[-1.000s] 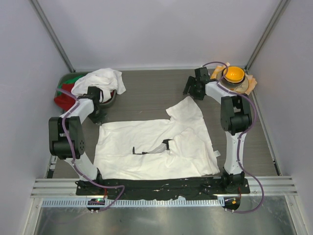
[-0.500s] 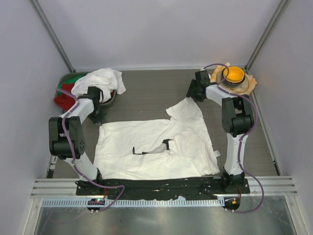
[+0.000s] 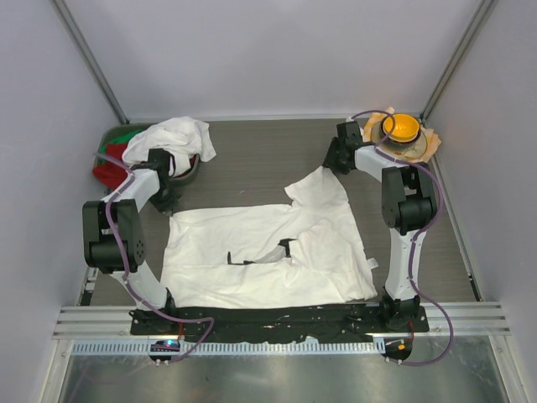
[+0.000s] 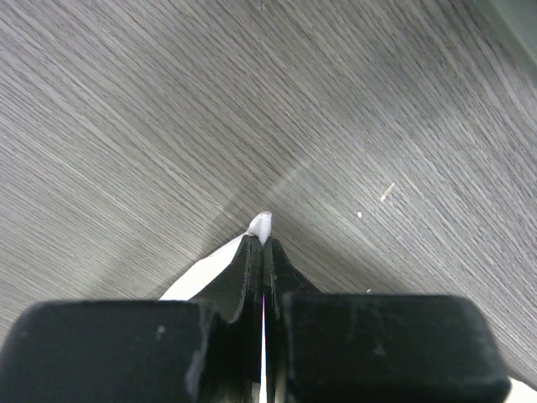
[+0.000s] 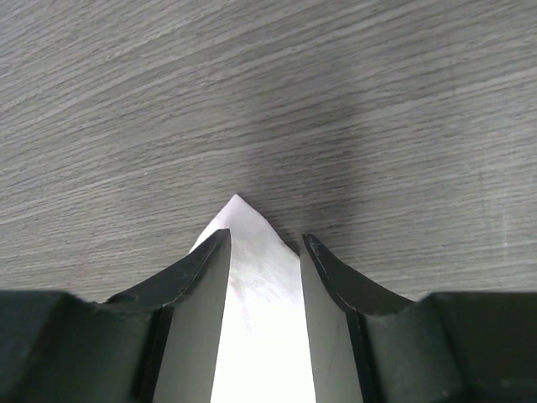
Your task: Fold and stack the t-shirts
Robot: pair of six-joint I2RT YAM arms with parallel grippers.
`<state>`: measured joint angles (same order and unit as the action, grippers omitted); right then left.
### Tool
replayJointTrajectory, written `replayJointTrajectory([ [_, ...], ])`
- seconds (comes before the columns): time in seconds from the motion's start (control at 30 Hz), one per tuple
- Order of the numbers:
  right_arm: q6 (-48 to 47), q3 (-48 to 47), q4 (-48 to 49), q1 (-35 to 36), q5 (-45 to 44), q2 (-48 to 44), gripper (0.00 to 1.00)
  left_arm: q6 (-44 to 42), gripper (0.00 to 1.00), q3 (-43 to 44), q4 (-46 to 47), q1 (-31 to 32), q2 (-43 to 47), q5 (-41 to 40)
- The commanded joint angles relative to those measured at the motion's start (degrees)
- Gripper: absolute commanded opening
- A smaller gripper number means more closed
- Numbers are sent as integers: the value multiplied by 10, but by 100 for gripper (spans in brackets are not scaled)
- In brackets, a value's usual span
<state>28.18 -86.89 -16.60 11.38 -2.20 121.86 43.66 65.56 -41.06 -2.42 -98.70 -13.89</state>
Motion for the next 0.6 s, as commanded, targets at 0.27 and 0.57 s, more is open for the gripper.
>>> replayJointTrajectory([
  [0.27,4,-6,-31,26,44,48,42,3,0,12,-8,-9,25,-5],
  [0.57,-6,8,-38,27,24,39,1,3,0,7,-5,-14,26,-2],
])
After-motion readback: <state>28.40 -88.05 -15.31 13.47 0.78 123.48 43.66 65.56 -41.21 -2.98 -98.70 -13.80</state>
